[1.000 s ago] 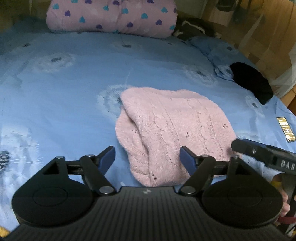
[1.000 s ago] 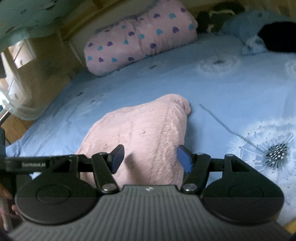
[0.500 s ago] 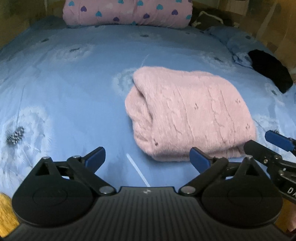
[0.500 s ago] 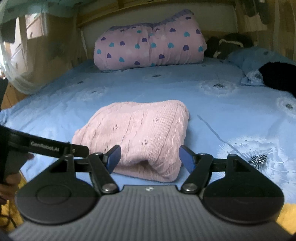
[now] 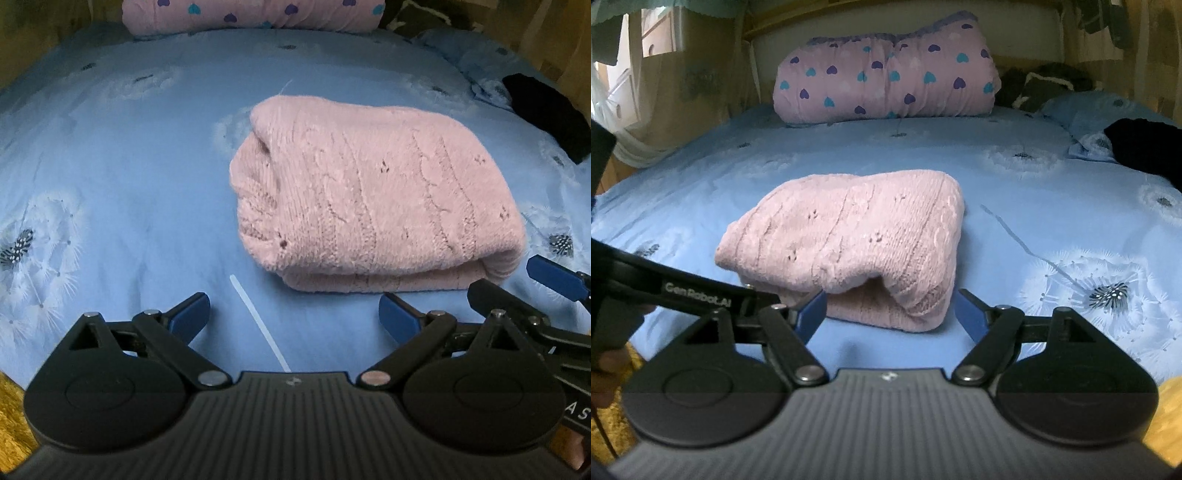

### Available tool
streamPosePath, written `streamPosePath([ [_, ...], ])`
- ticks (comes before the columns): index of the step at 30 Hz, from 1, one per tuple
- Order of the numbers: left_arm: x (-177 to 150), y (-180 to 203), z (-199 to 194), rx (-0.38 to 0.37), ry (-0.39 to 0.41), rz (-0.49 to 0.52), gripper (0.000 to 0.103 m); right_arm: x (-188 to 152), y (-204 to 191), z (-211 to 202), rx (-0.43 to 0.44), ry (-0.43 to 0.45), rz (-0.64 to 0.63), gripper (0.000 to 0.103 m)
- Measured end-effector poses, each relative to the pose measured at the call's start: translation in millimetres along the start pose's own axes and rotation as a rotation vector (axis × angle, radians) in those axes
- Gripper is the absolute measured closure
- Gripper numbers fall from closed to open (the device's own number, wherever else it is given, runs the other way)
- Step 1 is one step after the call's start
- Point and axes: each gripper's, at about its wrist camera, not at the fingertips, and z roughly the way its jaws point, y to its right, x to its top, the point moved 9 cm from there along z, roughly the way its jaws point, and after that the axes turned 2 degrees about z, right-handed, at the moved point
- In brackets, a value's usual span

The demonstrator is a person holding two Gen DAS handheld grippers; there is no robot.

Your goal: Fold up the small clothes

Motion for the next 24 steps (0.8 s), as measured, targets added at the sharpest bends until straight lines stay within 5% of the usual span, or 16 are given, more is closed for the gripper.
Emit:
streamPosePath([
  [24, -3.8, 5.3, 8.7, 0.025, -0.019, 0.010, 0.003, -4.0, 3.4, 5.2, -0.001, -0.018, 0.046, 0.025],
])
